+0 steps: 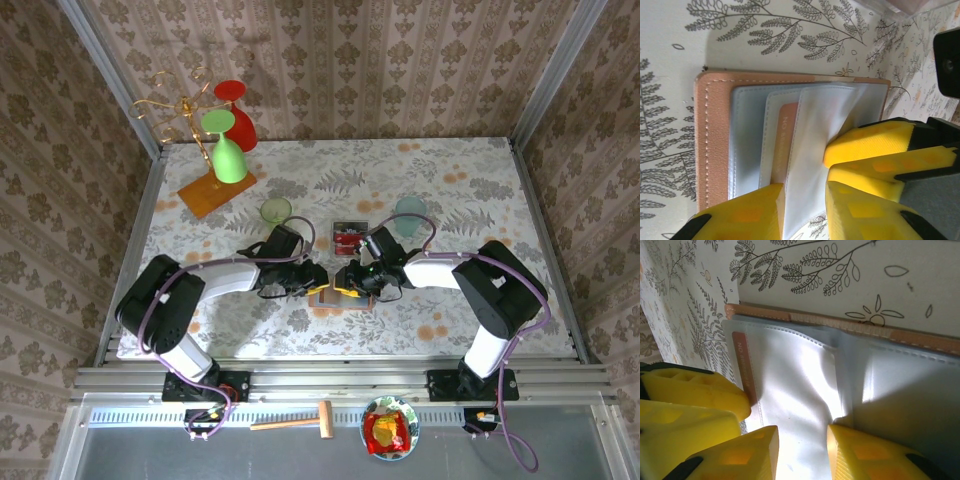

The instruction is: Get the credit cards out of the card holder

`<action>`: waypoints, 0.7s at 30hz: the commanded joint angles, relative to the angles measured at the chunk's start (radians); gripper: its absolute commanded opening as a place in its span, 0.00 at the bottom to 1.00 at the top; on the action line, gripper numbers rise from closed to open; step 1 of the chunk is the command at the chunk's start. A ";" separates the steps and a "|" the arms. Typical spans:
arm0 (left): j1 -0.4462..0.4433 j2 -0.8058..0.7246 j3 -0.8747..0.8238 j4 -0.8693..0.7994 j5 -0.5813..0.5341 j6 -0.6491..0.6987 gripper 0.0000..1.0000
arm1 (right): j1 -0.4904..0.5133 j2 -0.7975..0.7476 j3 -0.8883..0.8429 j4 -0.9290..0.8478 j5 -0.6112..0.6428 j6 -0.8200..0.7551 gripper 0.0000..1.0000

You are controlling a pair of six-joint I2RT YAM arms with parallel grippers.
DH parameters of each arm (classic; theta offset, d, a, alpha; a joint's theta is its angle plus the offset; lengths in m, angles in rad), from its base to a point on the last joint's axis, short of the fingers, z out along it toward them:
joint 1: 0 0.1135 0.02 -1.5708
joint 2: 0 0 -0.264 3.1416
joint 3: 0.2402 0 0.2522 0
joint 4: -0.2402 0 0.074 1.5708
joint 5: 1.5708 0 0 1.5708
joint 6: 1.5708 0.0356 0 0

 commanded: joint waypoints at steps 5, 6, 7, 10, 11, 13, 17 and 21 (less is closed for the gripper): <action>-0.008 0.042 -0.002 0.035 0.019 -0.008 0.29 | -0.008 -0.002 -0.019 -0.001 -0.003 0.013 0.34; -0.009 0.045 -0.004 0.043 0.022 -0.010 0.29 | -0.008 -0.003 -0.020 -0.001 -0.003 0.012 0.34; -0.008 0.048 -0.006 0.049 0.024 -0.013 0.29 | -0.008 -0.001 -0.020 -0.001 -0.003 0.014 0.34; -0.008 0.051 -0.009 0.063 0.033 -0.016 0.28 | -0.008 0.002 -0.021 0.002 -0.004 0.015 0.34; -0.008 0.051 -0.011 0.073 0.037 -0.021 0.27 | -0.009 0.003 -0.023 0.006 -0.005 0.016 0.34; -0.008 0.052 -0.018 0.098 0.046 -0.034 0.25 | -0.009 0.006 -0.020 0.012 -0.010 0.021 0.34; -0.008 0.056 -0.023 0.119 0.055 -0.042 0.22 | -0.008 0.007 -0.017 0.017 -0.015 0.024 0.34; -0.008 0.055 -0.023 0.122 0.058 -0.044 0.20 | -0.008 0.002 -0.018 0.020 -0.020 0.030 0.34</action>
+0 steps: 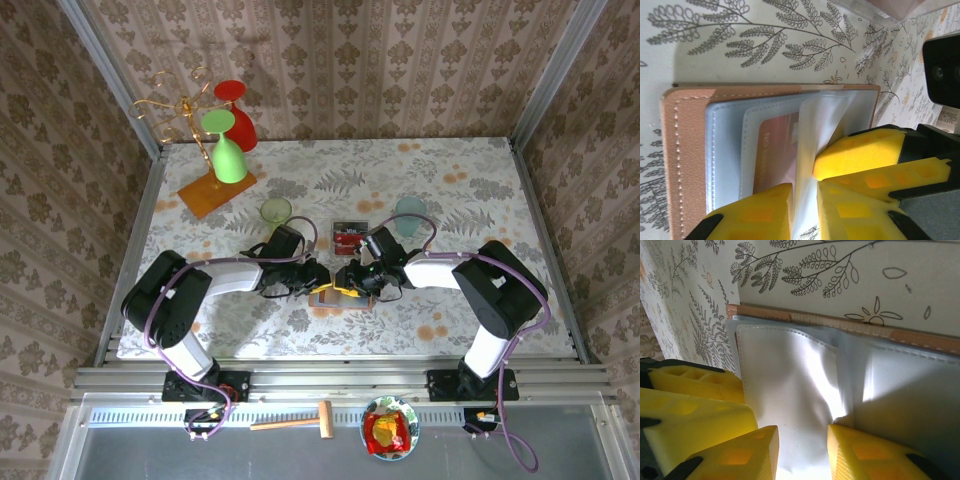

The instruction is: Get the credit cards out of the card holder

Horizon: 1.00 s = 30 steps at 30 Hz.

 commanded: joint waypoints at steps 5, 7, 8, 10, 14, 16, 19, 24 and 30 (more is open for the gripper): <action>-0.008 0.020 -0.004 0.018 0.032 -0.005 0.22 | -0.006 -0.019 -0.007 -0.004 -0.019 0.009 0.35; -0.008 0.017 -0.002 0.017 0.032 -0.006 0.22 | -0.006 -0.032 -0.001 -0.019 -0.014 0.005 0.36; -0.009 0.016 0.002 0.014 0.034 -0.006 0.23 | -0.006 -0.040 0.005 -0.032 -0.010 0.002 0.36; -0.008 0.013 0.006 0.009 0.035 -0.004 0.23 | -0.006 -0.056 0.015 -0.058 -0.001 -0.008 0.36; -0.008 -0.001 0.017 -0.010 0.035 0.002 0.23 | -0.006 -0.092 0.039 -0.124 0.022 -0.033 0.37; -0.008 -0.006 0.027 -0.023 0.035 0.006 0.24 | -0.006 -0.108 0.050 -0.156 0.030 -0.045 0.37; -0.008 -0.014 0.043 -0.034 0.035 0.009 0.23 | -0.006 -0.130 0.062 -0.192 0.039 -0.059 0.37; -0.011 -0.023 0.065 -0.061 0.035 0.017 0.24 | -0.006 -0.178 0.082 -0.264 0.072 -0.084 0.38; -0.019 -0.024 0.097 -0.081 0.043 0.023 0.26 | -0.011 -0.247 0.099 -0.354 0.130 -0.120 0.38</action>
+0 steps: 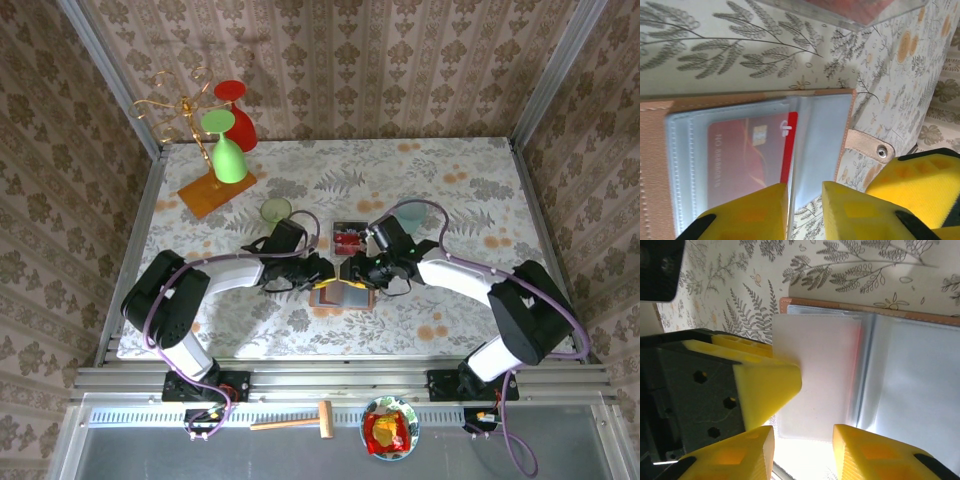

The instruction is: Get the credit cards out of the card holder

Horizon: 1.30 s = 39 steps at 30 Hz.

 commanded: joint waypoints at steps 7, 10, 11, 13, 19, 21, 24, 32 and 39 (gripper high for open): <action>-0.035 0.005 0.088 -0.053 0.027 0.025 0.26 | -0.032 -0.120 0.009 -0.129 0.083 -0.053 0.38; -0.048 0.025 0.113 -0.055 0.030 0.022 0.27 | -0.047 -0.166 -0.010 -0.139 0.093 -0.055 0.38; -0.052 0.030 0.122 -0.056 0.031 0.022 0.27 | -0.052 -0.177 -0.017 -0.141 0.096 -0.056 0.38; -0.063 0.049 0.141 -0.056 0.033 0.022 0.28 | -0.064 -0.201 -0.032 -0.148 0.097 -0.056 0.39; -0.089 0.094 0.179 -0.050 0.034 0.013 0.30 | -0.099 -0.267 -0.082 -0.160 0.099 -0.059 0.39; -0.094 0.107 0.188 -0.047 0.035 0.009 0.30 | -0.110 -0.285 -0.092 -0.167 0.099 -0.060 0.40; -0.099 0.125 0.202 -0.045 0.037 0.005 0.32 | -0.119 -0.304 -0.105 -0.174 0.097 -0.061 0.40; -0.107 0.155 0.213 -0.029 0.040 0.001 0.34 | -0.125 -0.317 -0.132 -0.166 0.092 -0.054 0.41; -0.107 0.147 0.203 -0.027 0.040 0.004 0.35 | -0.125 -0.304 -0.147 -0.130 0.071 -0.031 0.41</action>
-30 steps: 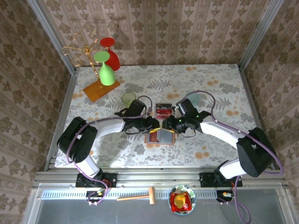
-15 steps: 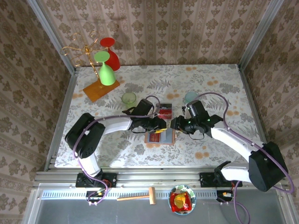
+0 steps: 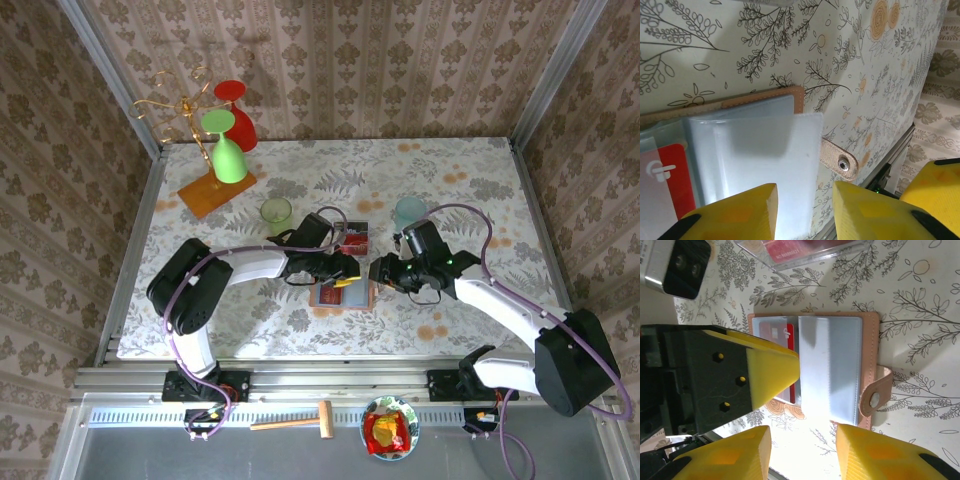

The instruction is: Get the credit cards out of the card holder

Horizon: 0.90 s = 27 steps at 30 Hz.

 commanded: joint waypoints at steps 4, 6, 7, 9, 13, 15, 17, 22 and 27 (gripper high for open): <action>-0.004 -0.006 0.003 0.016 0.014 0.000 0.36 | -0.005 0.004 -0.009 0.025 -0.021 0.018 0.41; -0.003 -0.009 -0.002 0.017 0.014 -0.002 0.36 | -0.005 0.007 -0.012 0.033 -0.025 0.023 0.41; -0.002 -0.012 -0.004 0.020 0.014 -0.001 0.35 | -0.004 0.009 -0.013 0.038 -0.028 0.027 0.41; 0.002 -0.024 -0.013 0.023 0.013 -0.002 0.35 | -0.003 0.020 -0.016 0.054 -0.038 0.036 0.41; 0.010 -0.051 -0.048 0.036 0.014 -0.005 0.36 | 0.009 0.049 -0.011 0.078 -0.052 0.050 0.41; 0.018 -0.068 -0.074 0.052 0.013 -0.010 0.35 | 0.022 0.068 0.001 0.082 -0.049 0.052 0.41; 0.025 -0.083 -0.101 0.064 0.013 -0.015 0.35 | 0.036 0.091 0.014 0.082 -0.045 0.054 0.41; 0.047 -0.120 -0.154 0.081 0.012 -0.014 0.35 | 0.070 0.149 0.047 0.099 -0.042 0.063 0.41; 0.078 -0.149 -0.205 0.103 0.014 -0.013 0.34 | 0.107 0.233 0.082 0.119 -0.039 0.072 0.40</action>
